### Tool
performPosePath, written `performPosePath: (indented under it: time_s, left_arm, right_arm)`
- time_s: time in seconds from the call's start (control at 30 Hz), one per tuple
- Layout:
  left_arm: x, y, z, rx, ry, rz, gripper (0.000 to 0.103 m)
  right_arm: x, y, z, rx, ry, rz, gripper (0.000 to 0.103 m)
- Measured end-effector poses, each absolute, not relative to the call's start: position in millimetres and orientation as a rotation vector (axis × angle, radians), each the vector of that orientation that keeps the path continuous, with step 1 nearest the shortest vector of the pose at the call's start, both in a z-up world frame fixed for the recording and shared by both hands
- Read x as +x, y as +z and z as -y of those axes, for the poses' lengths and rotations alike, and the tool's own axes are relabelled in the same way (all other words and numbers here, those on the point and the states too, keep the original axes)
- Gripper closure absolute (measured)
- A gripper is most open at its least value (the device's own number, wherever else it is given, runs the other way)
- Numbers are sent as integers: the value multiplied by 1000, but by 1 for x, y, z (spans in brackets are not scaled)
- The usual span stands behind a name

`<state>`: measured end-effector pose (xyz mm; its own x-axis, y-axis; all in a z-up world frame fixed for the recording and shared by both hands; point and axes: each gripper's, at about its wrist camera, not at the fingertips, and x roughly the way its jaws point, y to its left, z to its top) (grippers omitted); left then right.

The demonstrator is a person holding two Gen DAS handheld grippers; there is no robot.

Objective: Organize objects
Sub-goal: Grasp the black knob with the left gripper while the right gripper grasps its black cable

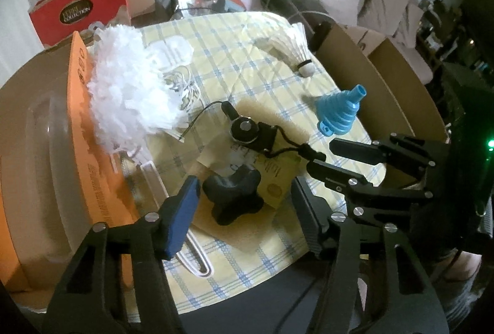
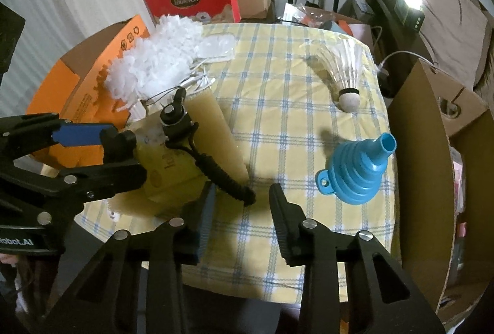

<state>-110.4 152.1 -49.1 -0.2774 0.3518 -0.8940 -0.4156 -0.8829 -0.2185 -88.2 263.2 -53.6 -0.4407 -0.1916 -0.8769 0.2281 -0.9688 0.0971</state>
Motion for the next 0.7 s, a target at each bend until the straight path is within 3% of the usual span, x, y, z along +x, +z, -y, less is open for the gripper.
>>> performPosePath:
  time_s: [0.07, 0.17, 0.3, 0.47, 0.7]
  left_arm:
    - [-111, -52, -152, -1518, 2183, -77, 52]
    - [-112, -53, -149, -1516, 2192, -76, 54]
    - [-114, -53, -149, -1512, 2194, -69, 65]
    - [-114, -53, -148, -1509, 2192, -57, 68]
    - [-114, -53, -149, -1500, 2188, -51, 72]
  right_arm:
    - [-90, -56, -263, 1505, -2463, -49, 76]
    - [-91, -58, -262, 1508, -2454, -49, 76]
    - [-91, -60, -260, 1511, -2454, -80, 77]
    - [-88, -59, -253, 1483, -2468, -172, 68]
    - [-91, -64, -242, 1468, -2462, -370, 68]
